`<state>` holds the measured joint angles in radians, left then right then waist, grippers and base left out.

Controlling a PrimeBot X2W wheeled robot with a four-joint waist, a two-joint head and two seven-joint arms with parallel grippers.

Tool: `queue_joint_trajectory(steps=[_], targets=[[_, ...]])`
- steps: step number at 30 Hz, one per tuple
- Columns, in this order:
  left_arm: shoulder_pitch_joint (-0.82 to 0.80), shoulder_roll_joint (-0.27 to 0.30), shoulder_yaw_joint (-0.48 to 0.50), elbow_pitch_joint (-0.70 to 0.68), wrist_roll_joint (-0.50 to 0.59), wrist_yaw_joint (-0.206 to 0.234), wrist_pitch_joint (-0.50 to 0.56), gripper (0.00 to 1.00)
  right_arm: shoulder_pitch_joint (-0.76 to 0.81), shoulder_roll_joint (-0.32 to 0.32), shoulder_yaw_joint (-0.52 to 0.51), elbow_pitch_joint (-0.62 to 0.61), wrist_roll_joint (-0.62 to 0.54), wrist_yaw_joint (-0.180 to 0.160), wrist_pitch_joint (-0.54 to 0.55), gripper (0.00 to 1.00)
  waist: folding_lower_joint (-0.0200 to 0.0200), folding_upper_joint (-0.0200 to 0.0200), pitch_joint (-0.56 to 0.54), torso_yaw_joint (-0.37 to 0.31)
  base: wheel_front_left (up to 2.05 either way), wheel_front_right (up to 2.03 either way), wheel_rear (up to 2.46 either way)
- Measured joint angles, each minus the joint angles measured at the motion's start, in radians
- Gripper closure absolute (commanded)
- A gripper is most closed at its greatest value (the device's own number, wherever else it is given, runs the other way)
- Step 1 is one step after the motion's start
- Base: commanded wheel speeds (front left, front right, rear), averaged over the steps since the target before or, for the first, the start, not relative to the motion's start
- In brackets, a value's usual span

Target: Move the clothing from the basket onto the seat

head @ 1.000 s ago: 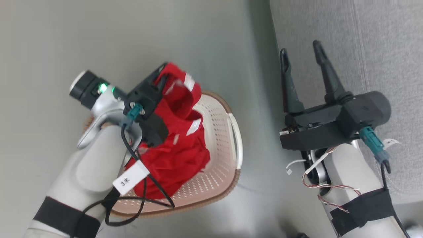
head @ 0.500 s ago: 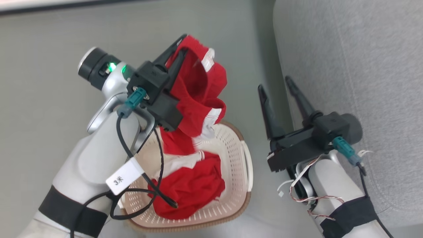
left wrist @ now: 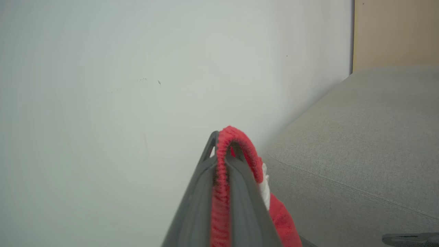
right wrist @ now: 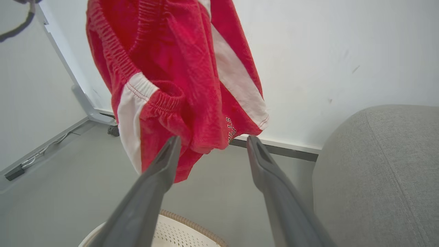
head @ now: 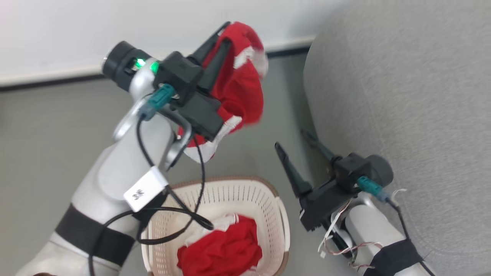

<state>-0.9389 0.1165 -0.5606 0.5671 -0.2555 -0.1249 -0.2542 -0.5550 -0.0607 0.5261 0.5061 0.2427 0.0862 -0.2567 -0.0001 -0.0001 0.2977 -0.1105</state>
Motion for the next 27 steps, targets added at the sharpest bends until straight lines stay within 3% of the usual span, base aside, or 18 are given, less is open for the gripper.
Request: queue_joint_trajectory(steps=[12, 26, 27], targets=[[-0.017, -0.07, -0.093, 0.092, -0.065, -0.007, 0.0, 1.0, -0.006, -0.001, 0.156, 0.139, 0.002, 0.038, 0.0, 0.0, 0.0, -0.0001, -0.167, -0.015, 0.0, 0.0, 0.0], [0.006, -0.079, -0.158, -0.009, -0.134, -0.007, 0.033, 1.0, -0.045, -0.002, 0.293, 0.186, 0.042, 0.038, 0.0, 0.0, 0.0001, 0.0, -0.285, 0.028, 0.0, 0.0, 0.0], [0.006, -0.079, -0.158, -0.016, -0.138, -0.007, 0.034, 1.0, -0.054, -0.002, 0.305, 0.187, 0.051, 0.038, 0.0, 0.34, 0.0001, 0.0, -0.288, 0.031, 0.0, 0.0, 0.0]])
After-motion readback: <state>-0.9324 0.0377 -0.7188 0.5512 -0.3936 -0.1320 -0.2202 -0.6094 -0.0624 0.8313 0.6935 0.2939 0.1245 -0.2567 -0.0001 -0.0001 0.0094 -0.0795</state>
